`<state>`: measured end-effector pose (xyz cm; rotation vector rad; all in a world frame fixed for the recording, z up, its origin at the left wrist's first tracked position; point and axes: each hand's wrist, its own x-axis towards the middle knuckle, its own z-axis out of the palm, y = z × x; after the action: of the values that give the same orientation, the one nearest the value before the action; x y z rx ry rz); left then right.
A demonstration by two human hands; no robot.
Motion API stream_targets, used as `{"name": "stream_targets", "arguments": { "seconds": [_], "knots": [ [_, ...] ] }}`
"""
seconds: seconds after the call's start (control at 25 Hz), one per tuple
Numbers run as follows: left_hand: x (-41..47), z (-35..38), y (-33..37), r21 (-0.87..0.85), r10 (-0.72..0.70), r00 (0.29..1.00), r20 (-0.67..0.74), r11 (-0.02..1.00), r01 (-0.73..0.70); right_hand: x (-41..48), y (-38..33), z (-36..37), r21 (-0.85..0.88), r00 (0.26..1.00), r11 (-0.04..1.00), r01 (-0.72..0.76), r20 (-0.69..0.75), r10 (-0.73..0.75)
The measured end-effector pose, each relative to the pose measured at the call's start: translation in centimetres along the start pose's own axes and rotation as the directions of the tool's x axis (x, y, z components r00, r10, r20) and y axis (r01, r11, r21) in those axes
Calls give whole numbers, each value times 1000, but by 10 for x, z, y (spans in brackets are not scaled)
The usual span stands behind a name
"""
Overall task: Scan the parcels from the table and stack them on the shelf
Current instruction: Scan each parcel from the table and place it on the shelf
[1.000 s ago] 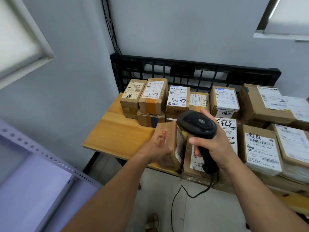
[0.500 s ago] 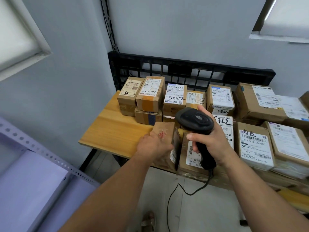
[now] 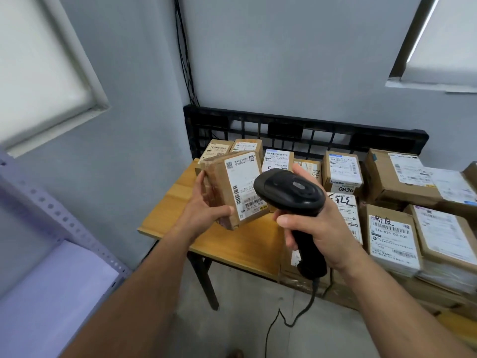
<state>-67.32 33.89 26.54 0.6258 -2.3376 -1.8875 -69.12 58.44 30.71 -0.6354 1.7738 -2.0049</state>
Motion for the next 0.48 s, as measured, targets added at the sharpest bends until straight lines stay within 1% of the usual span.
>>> {"name": "stream_targets", "arguments": {
  "seconds": [0.12,0.24,0.48],
  "knots": [
    [-15,-9,9,21,51,997,-65,999,-50,-9,-12,10,9,997,999,43,58,-43],
    [-33,-20,13,27,88,989,-122,996,-85,-25,-18,16,0,993,998,56,102,-56],
    [-69,-37,18,42,117,978,-172,993,-111,-48,-12,17,-66,995,998,16,101,-9]
  ]
}}
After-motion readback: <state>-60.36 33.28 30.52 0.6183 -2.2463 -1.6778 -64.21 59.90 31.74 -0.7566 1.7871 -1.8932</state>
